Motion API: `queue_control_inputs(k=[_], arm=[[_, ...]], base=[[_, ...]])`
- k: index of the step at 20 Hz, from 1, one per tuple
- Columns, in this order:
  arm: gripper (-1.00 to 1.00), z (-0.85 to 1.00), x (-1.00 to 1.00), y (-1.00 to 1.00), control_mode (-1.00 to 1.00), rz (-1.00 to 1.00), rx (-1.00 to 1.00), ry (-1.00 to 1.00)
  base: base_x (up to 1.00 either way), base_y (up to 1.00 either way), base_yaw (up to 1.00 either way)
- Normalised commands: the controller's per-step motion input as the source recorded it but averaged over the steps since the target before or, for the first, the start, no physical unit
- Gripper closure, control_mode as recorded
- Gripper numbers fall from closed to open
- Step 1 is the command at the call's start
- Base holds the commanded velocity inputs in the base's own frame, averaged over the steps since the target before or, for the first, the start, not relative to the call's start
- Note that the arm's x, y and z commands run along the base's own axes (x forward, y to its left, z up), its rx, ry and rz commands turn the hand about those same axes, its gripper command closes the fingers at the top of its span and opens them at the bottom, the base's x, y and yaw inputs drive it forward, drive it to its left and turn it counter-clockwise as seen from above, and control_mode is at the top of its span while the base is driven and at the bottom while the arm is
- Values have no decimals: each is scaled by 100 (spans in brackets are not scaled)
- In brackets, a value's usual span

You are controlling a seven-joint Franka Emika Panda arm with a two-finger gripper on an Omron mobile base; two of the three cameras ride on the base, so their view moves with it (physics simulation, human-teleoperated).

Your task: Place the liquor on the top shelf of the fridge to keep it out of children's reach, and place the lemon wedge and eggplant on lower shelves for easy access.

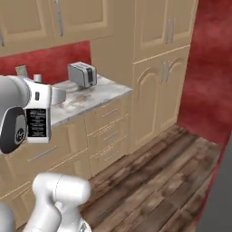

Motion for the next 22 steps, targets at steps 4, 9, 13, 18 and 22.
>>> queue_control_inputs(k=[4, 9, 13, 18, 22], arm=[[100, 0, 0, 0, 100, 0, 0, 0], [100, 0, 0, 0, 100, 0, 0, 0], [100, 0, 0, 0, 100, 0, 0, 0], [100, 0, 0, 0, 100, 0, 0, 0], [100, 0, 0, 0, 100, 0, 0, 0]], base=[[-85, 21, -82], [-95, 22, -83], [-100, 26, -76], [-100, 21, -71], [-100, 4, -62]])
